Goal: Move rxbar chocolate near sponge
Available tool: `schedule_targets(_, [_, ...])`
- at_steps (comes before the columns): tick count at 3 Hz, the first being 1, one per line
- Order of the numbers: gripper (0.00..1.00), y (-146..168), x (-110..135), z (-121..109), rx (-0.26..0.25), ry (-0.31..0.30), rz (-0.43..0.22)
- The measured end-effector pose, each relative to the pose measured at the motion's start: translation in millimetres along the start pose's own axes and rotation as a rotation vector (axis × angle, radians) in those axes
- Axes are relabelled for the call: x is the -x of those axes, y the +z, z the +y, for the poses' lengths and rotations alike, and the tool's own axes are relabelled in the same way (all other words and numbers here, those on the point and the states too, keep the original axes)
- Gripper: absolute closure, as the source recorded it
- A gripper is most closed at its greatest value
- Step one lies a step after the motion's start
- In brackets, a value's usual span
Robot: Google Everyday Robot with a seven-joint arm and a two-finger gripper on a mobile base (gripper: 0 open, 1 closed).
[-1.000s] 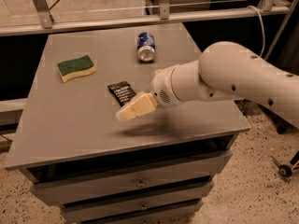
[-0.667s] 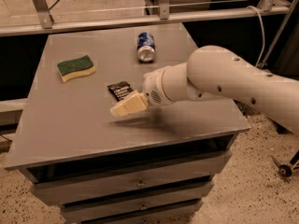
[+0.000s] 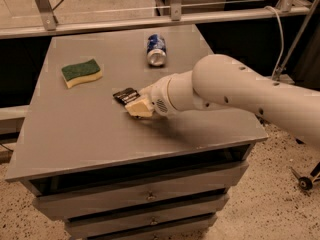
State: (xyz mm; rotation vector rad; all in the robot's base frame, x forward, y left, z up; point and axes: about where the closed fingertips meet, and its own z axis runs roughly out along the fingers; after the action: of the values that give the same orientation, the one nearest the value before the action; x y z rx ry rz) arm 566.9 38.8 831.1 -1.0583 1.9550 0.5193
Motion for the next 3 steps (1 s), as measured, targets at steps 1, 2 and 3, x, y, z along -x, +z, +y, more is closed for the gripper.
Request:
schedule_targets(1, [0.91, -6, 5, -2, -0.017, -0.014, -0.009])
schedule_targets(2, [1.00, -22, 28, -7, -0.027, -0.060, -0.042])
schedule_targets(3, [1.00, -23, 63, -19, -0.005, -0.112, -0.104])
